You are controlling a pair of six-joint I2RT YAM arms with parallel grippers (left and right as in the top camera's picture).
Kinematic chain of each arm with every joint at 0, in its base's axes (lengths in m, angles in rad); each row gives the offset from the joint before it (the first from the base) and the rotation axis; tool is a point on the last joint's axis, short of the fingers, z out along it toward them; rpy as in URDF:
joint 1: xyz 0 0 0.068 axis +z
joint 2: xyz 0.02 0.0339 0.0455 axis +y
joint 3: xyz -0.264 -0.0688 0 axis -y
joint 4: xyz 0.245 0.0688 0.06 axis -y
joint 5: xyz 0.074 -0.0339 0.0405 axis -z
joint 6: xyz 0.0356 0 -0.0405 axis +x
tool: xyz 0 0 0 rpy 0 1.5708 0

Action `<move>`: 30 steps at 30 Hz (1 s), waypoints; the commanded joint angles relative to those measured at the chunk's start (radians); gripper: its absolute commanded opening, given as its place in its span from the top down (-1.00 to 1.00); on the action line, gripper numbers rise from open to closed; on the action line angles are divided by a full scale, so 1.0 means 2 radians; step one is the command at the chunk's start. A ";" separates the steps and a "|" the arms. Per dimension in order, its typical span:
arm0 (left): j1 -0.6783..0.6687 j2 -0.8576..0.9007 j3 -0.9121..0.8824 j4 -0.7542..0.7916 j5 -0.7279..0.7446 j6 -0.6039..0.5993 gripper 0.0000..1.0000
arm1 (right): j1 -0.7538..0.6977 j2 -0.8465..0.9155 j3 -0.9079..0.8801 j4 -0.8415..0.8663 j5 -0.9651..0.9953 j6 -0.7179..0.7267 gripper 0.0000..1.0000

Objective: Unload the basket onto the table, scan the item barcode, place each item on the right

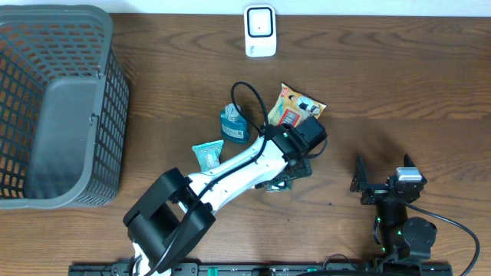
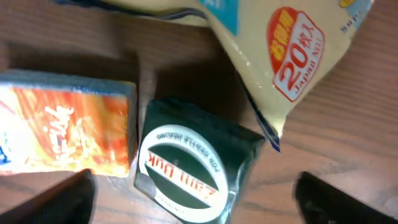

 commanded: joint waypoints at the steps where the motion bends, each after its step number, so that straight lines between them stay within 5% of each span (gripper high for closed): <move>1: 0.001 -0.016 0.006 -0.001 -0.010 0.016 -1.00 | 0.002 -0.003 0.000 -0.002 0.000 -0.007 -0.99; 14: 0.110 -0.215 0.197 -0.152 -0.112 0.216 -0.95 | 0.002 -0.003 0.000 -0.002 0.000 -0.007 -0.99; 22: 0.349 -0.364 0.206 -0.152 -0.220 0.243 -0.95 | 0.002 -0.003 0.000 -0.002 0.000 -0.007 -0.99; 26: 0.511 -0.381 0.206 -0.156 -0.208 0.243 -0.95 | 0.002 -0.003 0.000 -0.002 0.000 -0.007 -0.98; 30: 0.648 -0.347 0.203 -0.171 -0.118 0.243 -0.95 | 0.002 -0.003 0.000 -0.002 0.000 -0.007 -0.99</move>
